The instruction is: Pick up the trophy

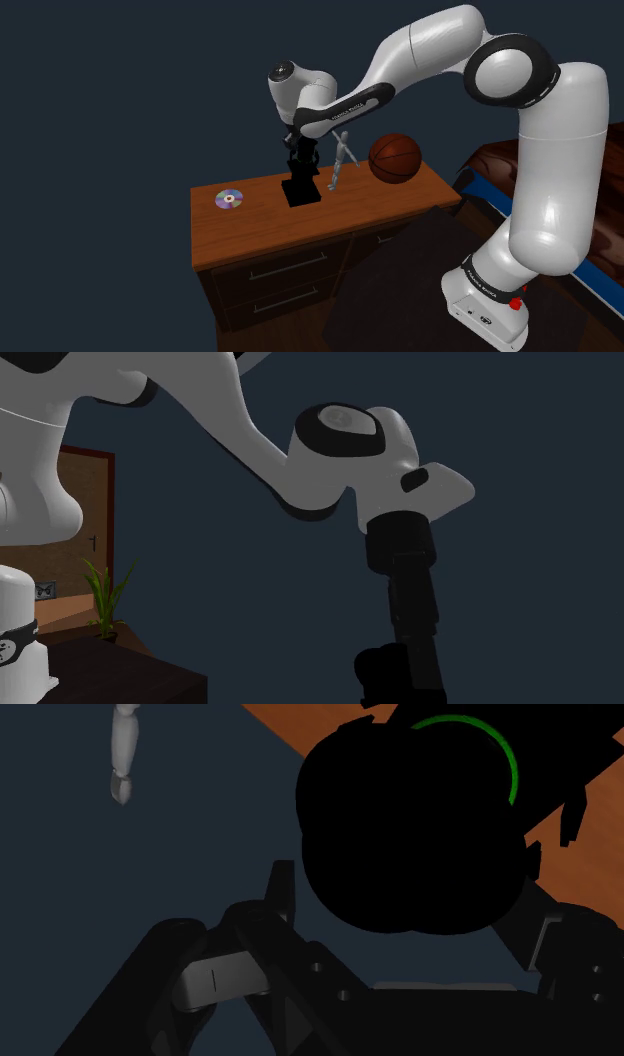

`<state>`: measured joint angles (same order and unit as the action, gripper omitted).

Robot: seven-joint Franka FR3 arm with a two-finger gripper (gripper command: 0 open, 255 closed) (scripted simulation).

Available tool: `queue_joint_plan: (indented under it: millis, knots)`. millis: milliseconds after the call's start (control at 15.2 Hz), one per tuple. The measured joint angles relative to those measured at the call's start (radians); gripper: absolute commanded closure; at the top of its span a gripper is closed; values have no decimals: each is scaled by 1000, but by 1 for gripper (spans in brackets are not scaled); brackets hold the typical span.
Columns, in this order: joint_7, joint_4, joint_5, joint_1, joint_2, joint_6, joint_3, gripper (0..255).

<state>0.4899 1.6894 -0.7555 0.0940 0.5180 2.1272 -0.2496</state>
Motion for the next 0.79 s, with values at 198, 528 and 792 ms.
queue_joint_plan:
  millis: [198, 528, 792]
  knots:
    - [0, 0, 0, 0, 0, 0, 0, 255]
    - [-11, 5, 9, -4, -15, -11, -3, 255]
    - [-35, -5, 28, -7, -41, -41, -11, 255]
